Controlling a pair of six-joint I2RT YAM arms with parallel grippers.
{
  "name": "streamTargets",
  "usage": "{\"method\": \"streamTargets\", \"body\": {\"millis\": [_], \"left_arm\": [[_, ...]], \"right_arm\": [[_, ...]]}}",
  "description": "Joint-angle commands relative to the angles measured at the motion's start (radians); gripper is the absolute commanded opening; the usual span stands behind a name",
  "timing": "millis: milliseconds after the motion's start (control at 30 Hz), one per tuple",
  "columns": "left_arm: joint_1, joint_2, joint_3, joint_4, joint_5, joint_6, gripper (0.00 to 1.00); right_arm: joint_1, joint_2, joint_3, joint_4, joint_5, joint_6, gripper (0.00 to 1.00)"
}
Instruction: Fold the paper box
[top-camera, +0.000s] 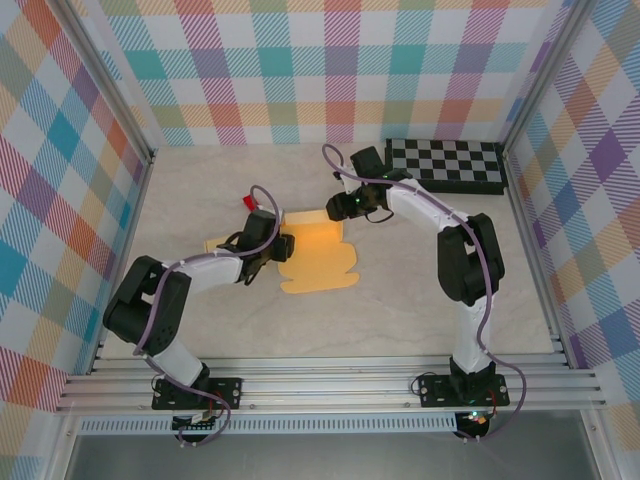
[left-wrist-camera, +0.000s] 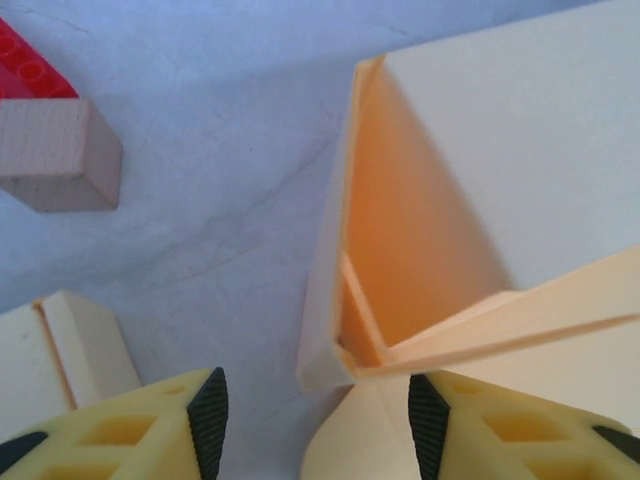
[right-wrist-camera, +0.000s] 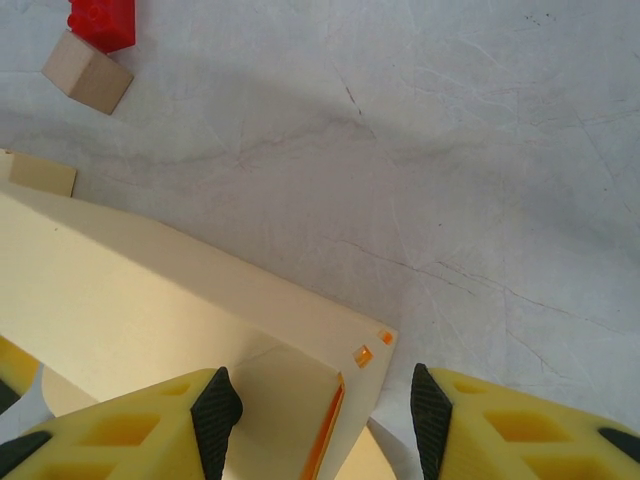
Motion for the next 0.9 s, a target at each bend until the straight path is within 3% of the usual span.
{"method": "streamTargets", "body": {"millis": [0,67,367,400,467,567,700,867], "left_arm": [[0.008,0.058,0.059,0.034,0.016,0.034,0.42],[0.004,0.08,0.069,0.034,0.017,0.041,0.32],[-0.015,0.117,0.071,0.08,0.033,0.099,0.32],[-0.016,0.122,0.076,0.082,0.029,0.103,0.35],[-0.016,0.143,0.096,0.065,0.004,0.118,0.53],[0.0,0.183,0.151,0.005,-0.015,0.121,0.58],[0.033,0.214,0.199,-0.037,0.058,0.113,0.57],[0.027,0.156,0.163,0.01,0.188,0.087,0.47]], "right_arm": [[-0.007,0.029,0.005,-0.045,-0.02,-0.04,0.52],[-0.006,0.027,0.003,-0.04,-0.03,-0.046,0.52],[-0.006,0.038,0.008,-0.034,-0.071,-0.09,0.52],[-0.006,0.039,0.009,-0.034,-0.075,-0.093,0.52],[-0.006,0.045,0.015,-0.037,-0.076,-0.104,0.52],[-0.008,0.052,0.022,-0.041,-0.082,-0.12,0.52],[-0.011,0.056,0.024,-0.042,-0.09,-0.142,0.52],[-0.026,0.07,0.042,-0.055,-0.092,-0.138,0.52]]}}
